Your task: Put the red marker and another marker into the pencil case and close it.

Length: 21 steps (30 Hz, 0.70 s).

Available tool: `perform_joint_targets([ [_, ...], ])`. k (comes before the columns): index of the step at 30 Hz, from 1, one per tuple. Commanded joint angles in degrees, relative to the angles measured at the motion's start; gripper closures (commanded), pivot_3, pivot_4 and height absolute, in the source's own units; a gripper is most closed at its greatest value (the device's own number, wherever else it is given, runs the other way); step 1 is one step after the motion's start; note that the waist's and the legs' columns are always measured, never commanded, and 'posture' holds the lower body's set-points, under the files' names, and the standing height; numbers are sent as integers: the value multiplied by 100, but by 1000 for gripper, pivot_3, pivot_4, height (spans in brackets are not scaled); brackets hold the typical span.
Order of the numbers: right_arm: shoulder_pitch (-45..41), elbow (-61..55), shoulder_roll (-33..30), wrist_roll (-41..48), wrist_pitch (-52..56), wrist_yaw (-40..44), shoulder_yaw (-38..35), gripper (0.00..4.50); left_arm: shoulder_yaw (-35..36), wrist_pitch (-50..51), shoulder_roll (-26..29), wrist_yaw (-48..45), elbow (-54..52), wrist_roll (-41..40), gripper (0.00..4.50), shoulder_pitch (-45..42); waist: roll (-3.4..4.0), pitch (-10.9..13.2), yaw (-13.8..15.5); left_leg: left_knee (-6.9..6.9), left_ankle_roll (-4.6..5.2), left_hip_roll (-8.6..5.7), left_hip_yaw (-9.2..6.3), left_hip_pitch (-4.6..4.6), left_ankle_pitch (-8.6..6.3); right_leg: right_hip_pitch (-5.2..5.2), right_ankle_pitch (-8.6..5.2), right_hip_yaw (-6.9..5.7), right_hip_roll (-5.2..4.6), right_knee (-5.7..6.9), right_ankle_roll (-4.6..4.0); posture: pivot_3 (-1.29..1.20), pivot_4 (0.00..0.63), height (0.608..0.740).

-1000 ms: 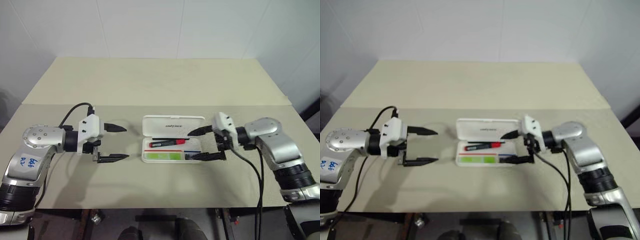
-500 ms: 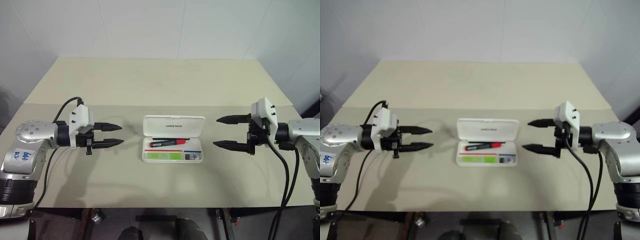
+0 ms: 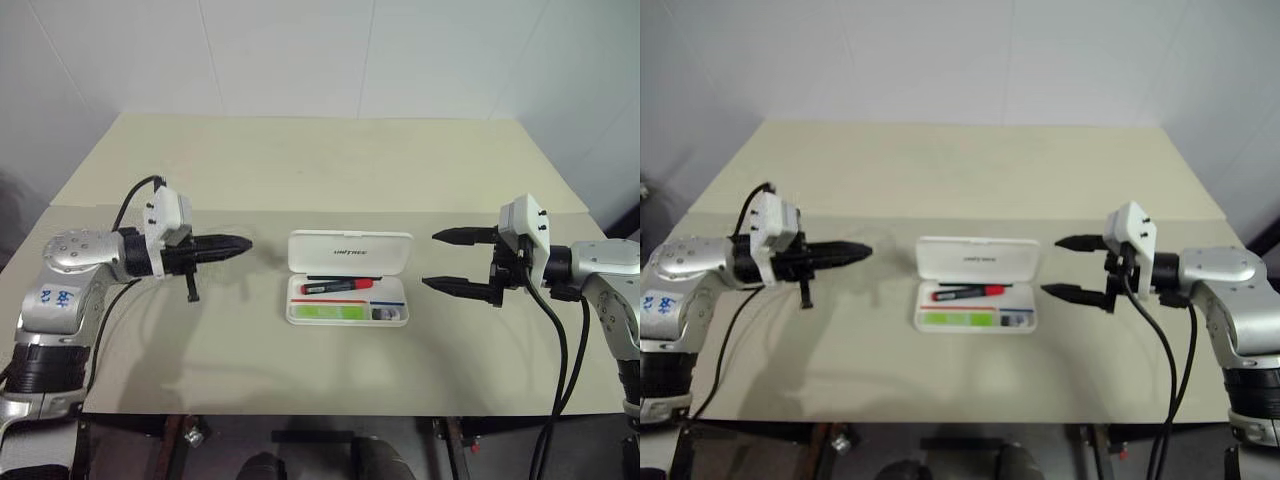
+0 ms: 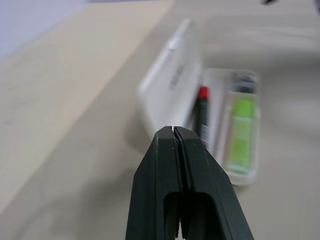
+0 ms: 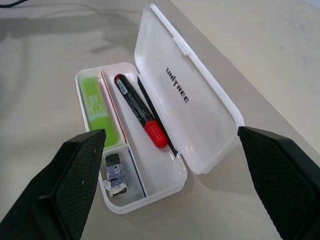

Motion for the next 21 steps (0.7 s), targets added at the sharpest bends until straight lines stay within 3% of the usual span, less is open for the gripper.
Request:
perform_joint_targets([
  [1, -38, -113, 35, 52, -121, -102, -91, 0, -214, -79, -198, 375, 324, 388, 4476, -440, 0, 0, 2, 0, 0, 0, 0, 0, 0, 0, 0, 0, 0, 1, 0, 0, 150, 740],
  [7, -115, -112, 167, 51, -154, -211, 0, 0, -825, -324, -859, 935, 1325, 1182, 4476, -1310, 0, 0, 15, 5, -3, -13, 0, -1, 2, 1, 1, -1, 2, 7, 2, 0, 150, 740],
  [15, -216, -127, 345, 41, -176, -315, 124, 0, -1253, -976, -1597, 539, 2019, 1386, 4476, -1874, 0, 0, -2, 4, -27, -12, 5, -4, 15, -2, 2, 3, 7, 20, 3, 0, 150, 740],
  [21, -136, -197, 326, 103, -147, -359, 94, 0, -1342, -1341, -1459, -303, 1658, 1290, 4476, -1673, 0, 0, 1, 5, -29, -11, 6, -4, 17, -2, 1, 5, 8, 25, 3, 0, 150, 740],
])
